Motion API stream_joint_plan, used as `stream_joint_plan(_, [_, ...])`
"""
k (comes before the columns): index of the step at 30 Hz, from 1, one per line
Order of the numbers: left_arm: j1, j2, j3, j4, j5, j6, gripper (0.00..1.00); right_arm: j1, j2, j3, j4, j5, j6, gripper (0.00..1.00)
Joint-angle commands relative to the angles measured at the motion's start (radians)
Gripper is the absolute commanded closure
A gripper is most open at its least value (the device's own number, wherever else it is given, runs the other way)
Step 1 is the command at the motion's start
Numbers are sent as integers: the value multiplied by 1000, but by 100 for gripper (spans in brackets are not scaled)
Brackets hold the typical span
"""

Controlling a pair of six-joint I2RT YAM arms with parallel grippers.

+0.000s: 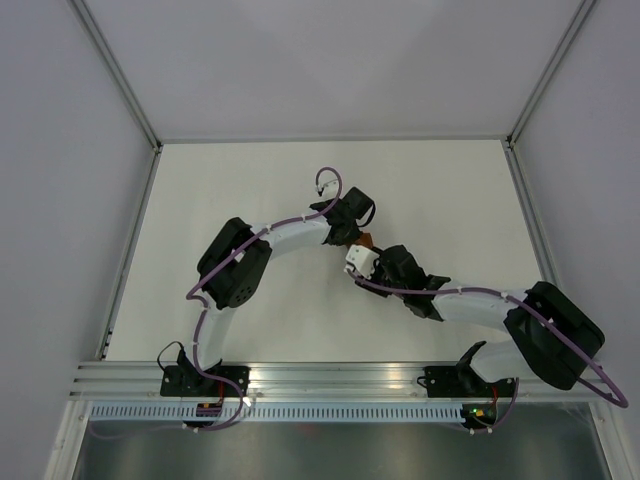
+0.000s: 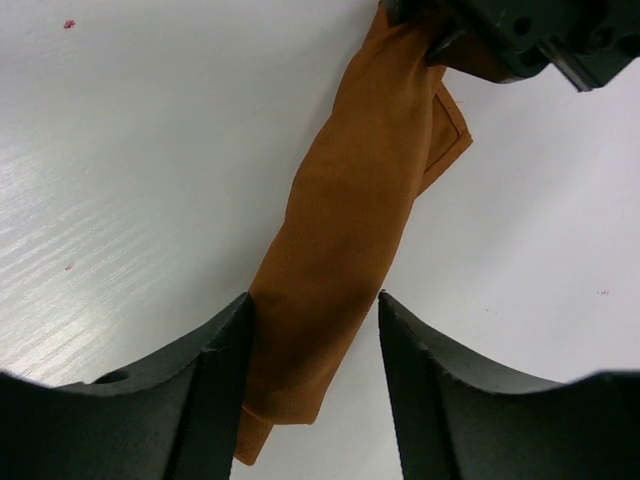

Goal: Fold the napkin, place the utensils inside, and roll it up
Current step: Roll the napkin at the center of the board.

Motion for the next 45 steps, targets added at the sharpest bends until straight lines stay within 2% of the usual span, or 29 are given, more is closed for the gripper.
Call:
stream_joint_plan(1, [-11, 67, -44, -121, 103, -35, 71, 4, 33, 36, -21, 0, 0, 42])
stream_joint_plan(3, [-9, 67, -44, -121, 110, -38, 69, 4, 56, 39, -27, 0, 3, 46])
stream_joint_plan(4, [-9, 67, -44, -121, 111, -38, 67, 4, 63, 40, -32, 2, 4, 54])
stream_joint_plan(6, [-9, 65, -45, -121, 111, -39, 63, 5, 70, 40, -35, 2, 14, 58])
stream_joint_plan(8, [-8, 61, -47, -122, 112, -39, 59, -2, 67, 37, -45, -1, 20, 69])
stream_joint_plan(13, [8, 25, -79, -102, 115, -42, 43, -77, 67, 59, -105, -107, 49, 78])
stream_joint_plan(20, [51, -50, -102, -24, 158, 34, 35, -183, 113, 125, -203, -277, 84, 82])
stream_joint_plan(32, [75, -136, -128, 108, 196, 149, 30, -310, 262, 269, -394, -513, 106, 87])
stream_joint_plan(45, [80, -189, -228, 240, 157, 142, 26, -469, 524, 513, -660, -773, 70, 89])
